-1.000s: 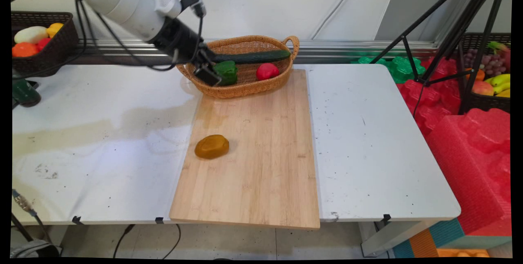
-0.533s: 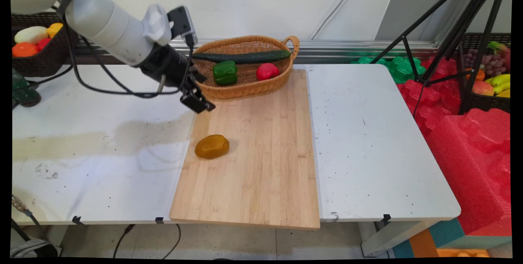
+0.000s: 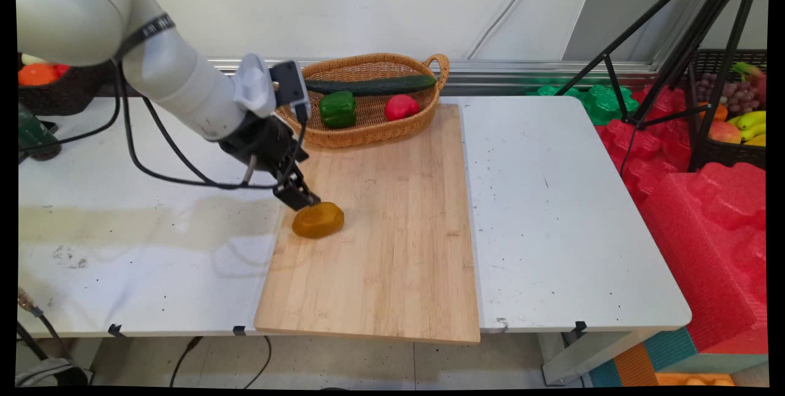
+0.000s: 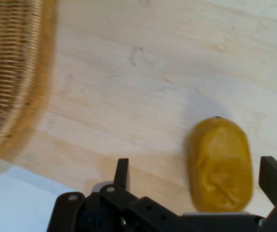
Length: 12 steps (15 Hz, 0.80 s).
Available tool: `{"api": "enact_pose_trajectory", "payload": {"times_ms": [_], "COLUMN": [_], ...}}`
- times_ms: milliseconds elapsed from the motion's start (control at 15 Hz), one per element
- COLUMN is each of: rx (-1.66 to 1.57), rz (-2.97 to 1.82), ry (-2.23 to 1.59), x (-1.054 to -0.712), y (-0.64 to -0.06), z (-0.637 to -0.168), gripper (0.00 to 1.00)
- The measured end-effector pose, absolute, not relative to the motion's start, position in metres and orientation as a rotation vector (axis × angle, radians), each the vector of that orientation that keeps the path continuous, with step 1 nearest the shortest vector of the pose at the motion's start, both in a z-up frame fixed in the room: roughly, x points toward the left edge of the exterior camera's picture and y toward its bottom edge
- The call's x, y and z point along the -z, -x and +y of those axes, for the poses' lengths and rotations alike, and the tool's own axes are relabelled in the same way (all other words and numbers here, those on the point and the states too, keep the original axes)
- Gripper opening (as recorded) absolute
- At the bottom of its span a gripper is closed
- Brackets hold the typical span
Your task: Pick up the potato from the cutting board
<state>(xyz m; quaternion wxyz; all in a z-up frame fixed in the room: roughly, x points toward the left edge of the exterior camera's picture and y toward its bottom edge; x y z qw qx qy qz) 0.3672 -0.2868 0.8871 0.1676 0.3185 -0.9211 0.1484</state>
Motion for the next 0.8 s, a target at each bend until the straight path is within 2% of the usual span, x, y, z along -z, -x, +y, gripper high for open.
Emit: {"api": "enact_pose_trajectory", "payload": {"times_ms": [800], "rx": [-0.305], "rz": [-2.722], "ry": [-0.903], "x": [-0.832], "y": [-0.339], "z": [-0.285], "gripper": [1.0]}}
